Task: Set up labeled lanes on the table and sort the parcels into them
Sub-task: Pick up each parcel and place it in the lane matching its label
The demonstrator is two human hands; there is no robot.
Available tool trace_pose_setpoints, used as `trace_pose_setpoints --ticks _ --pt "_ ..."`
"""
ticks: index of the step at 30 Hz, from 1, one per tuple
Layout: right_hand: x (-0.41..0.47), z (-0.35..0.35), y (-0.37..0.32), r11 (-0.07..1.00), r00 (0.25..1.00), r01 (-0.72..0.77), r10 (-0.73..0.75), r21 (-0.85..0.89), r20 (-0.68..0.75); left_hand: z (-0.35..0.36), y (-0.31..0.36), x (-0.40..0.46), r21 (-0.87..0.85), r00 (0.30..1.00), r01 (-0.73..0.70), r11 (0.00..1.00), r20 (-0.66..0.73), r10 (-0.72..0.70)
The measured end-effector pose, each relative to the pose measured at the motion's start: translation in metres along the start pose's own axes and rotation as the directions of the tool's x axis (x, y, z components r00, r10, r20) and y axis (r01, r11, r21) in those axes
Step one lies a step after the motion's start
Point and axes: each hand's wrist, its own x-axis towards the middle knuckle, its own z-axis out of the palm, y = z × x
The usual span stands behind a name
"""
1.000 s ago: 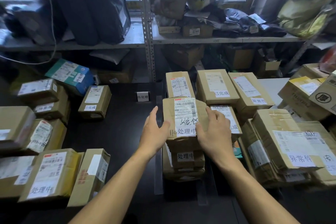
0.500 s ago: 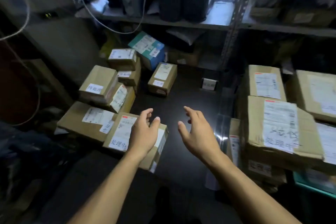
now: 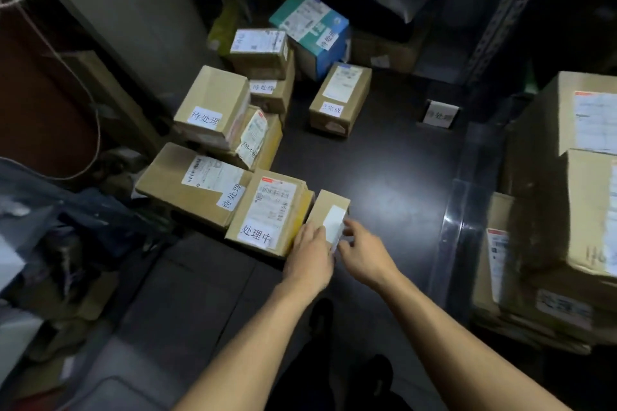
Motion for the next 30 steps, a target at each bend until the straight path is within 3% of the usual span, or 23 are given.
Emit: trace_pose_setpoints --ticks 3,8,11,14,16,19,22,30 --pt "0.000 0.000 0.009 0.999 0.999 -0.017 0.018 0.047 -0.028 0.015 -0.004 0.004 0.125 1.000 -0.014 0.992 0.009 0.013" --pt "-0.004 -0.006 0.020 0.993 0.996 -0.056 0.062 0.108 -0.057 0.026 0.005 0.001 0.151 0.996 0.029 0.988 -0.084 -0.017" --pt "-0.005 -0.017 0.027 0.990 0.989 -0.038 0.057 0.138 -0.139 0.018 0.008 0.009 -0.216 0.986 0.049 0.975 -0.147 -0.082" --pt "-0.006 -0.039 0.028 0.972 0.976 -0.004 0.055 0.234 -0.212 -0.002 0.012 0.017 -0.676 0.994 0.049 0.735 -0.040 -0.103" --pt "-0.007 -0.054 0.025 0.958 0.969 0.003 0.067 0.286 -0.237 -0.015 0.016 0.023 -0.805 0.998 0.029 0.593 -0.012 -0.065" --pt "-0.011 -0.078 0.017 0.902 0.968 -0.027 0.131 0.432 -0.212 -0.033 0.025 0.033 -0.895 0.999 -0.006 0.445 -0.027 -0.041" --pt "-0.019 -0.100 0.004 0.840 0.979 0.025 0.090 0.542 -0.185 -0.053 0.038 0.042 -0.943 1.000 -0.019 0.331 -0.022 -0.006" --pt "-0.042 -0.154 -0.026 0.832 0.929 0.184 0.028 0.523 -0.370 -0.099 0.097 0.061 -0.941 0.967 -0.136 0.309 -0.058 0.249"
